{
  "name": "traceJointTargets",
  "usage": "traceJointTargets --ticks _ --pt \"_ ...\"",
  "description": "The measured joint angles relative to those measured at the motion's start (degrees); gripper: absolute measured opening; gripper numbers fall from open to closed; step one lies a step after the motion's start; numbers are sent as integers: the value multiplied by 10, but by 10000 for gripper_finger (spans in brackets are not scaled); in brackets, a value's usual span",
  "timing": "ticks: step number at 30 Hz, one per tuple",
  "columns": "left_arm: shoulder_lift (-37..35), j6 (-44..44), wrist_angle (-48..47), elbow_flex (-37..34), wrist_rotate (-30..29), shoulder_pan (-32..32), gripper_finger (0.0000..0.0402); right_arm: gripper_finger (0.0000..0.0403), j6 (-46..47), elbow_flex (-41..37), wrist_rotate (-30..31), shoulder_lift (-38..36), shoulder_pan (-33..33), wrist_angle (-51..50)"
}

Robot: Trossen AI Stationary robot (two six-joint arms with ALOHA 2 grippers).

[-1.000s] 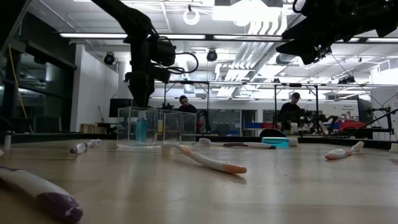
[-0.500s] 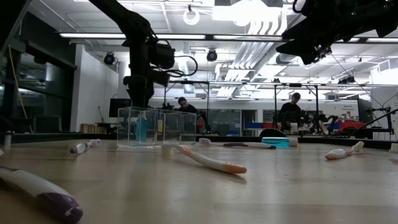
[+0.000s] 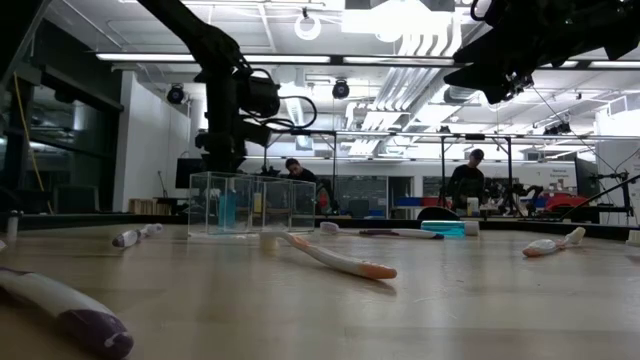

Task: Pick & Place toothbrushing station
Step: Put the left blue mouthwash into the transparent organizer

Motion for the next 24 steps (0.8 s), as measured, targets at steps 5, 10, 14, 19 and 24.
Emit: traceJointTargets --ticks 5,10,14,19,24 --pt "0 6 15 -7 0 0 218 210 0 0 0 0 0 0" --pt "0 6 19 -26 -1 1 218 210 0 0 0 0 0 0" --pt "0 6 22 -28 -15 1 218 210 0 0 0 0 0 0" --pt "0 3 29 -28 -18 1 218 210 0 0 0 0 0 0" --pt "0 -1 33 -28 -30 1 218 210 0 0 0 0 0 0"
